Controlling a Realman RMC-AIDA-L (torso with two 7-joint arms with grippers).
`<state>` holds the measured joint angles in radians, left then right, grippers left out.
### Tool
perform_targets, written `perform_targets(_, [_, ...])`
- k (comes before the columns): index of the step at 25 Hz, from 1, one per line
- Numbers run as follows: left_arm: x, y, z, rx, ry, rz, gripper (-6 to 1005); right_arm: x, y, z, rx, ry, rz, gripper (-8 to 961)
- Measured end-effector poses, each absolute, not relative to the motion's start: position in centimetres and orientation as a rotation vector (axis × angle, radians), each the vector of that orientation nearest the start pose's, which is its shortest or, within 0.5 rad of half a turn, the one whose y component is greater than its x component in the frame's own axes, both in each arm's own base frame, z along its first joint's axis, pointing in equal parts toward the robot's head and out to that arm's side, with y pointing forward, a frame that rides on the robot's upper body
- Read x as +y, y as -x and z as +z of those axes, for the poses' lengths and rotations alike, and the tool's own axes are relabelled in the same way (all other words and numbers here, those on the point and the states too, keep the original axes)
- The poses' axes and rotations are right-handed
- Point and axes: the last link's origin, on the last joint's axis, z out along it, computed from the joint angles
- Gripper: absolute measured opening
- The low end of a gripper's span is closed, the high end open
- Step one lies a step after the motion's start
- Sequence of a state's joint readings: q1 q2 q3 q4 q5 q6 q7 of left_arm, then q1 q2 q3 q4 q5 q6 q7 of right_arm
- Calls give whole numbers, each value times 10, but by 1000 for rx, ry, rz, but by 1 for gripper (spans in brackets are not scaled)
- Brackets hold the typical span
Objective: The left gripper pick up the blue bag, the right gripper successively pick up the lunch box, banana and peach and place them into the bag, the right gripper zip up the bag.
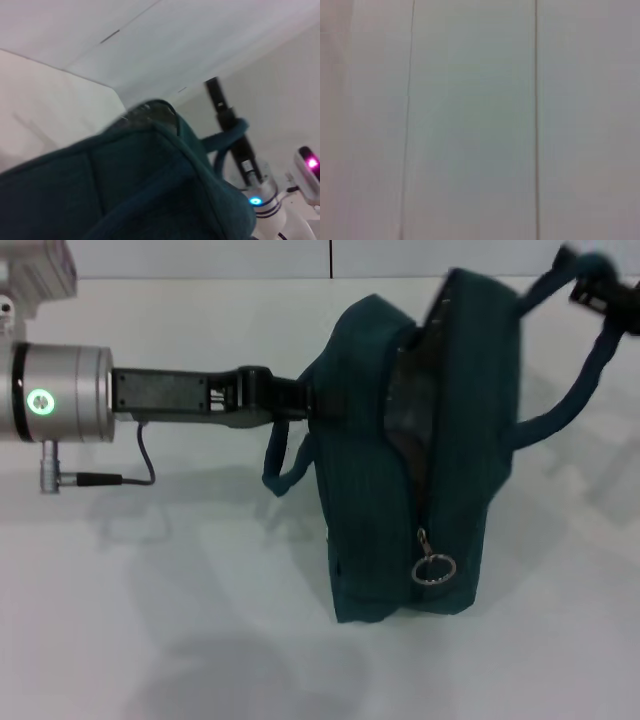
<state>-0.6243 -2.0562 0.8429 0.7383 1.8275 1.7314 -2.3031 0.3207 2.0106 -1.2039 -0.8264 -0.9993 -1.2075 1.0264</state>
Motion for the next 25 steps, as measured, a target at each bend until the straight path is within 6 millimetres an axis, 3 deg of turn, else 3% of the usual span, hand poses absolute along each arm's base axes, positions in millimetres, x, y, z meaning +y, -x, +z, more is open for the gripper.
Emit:
perform_targets(9, [339,195,4,-1647,2745,-935,54,361,-260,40,438,2249,793,857])
perform_targets(17, [339,200,8,-1634,2740,-926,54,330,-251,41,524,2442,949,857])
perform_targets(21, [340,200,8,-1609,2738,-925,54,308,-242,55,366,2451,1143,858])
perform_targets(25, [341,200,5,-1584,2733,-931,54,281,-225,56,217,2602,1322,858])
